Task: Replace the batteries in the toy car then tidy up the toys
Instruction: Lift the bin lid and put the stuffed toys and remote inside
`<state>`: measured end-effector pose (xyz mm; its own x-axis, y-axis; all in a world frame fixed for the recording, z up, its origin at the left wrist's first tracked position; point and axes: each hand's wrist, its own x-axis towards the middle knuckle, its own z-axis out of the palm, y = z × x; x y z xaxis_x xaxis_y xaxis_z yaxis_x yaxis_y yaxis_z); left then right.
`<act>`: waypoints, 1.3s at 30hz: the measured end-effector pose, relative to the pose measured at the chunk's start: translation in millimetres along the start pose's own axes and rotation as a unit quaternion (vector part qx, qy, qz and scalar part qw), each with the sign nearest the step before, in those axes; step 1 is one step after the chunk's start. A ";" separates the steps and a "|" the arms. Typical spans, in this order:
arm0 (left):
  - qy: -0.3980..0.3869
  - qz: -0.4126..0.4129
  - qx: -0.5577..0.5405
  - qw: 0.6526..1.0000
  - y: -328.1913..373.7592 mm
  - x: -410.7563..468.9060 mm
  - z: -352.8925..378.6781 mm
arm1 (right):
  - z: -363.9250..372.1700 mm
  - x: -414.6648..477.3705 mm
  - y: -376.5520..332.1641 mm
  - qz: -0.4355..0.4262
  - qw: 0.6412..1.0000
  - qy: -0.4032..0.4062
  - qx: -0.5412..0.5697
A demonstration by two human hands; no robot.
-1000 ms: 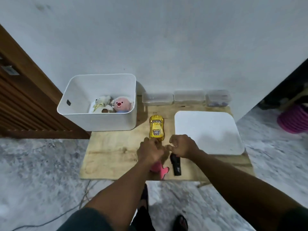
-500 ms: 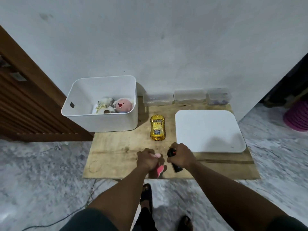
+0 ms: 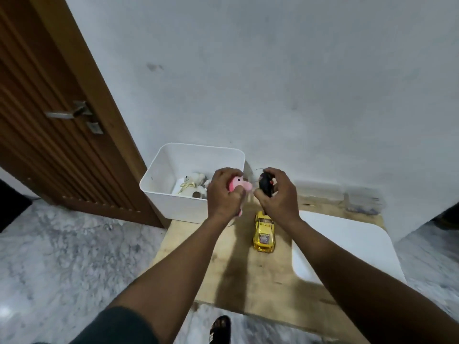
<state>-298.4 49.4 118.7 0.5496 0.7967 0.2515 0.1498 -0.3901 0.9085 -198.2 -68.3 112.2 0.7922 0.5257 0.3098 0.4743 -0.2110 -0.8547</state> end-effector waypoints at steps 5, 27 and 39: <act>-0.023 -0.104 0.025 0.994 -10.3 72.6 -45.3 | 50.6 55.6 -32.7 0.031 0.997 -0.073 0.009; -0.324 -0.217 0.259 0.884 -146.2 185.2 -63.6 | 218.9 118.3 20.3 0.243 0.909 -0.268 -0.206; -0.290 -0.220 0.235 0.901 -127.7 201.9 -58.8 | 191.8 141.4 16.3 0.220 0.927 -0.236 -0.192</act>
<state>-254.9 287.2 73.1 0.6689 0.5995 -0.4395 0.7149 -0.3567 0.6014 -152.1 160.7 62.2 0.7274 0.6029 -0.3278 0.3191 -0.7201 -0.6161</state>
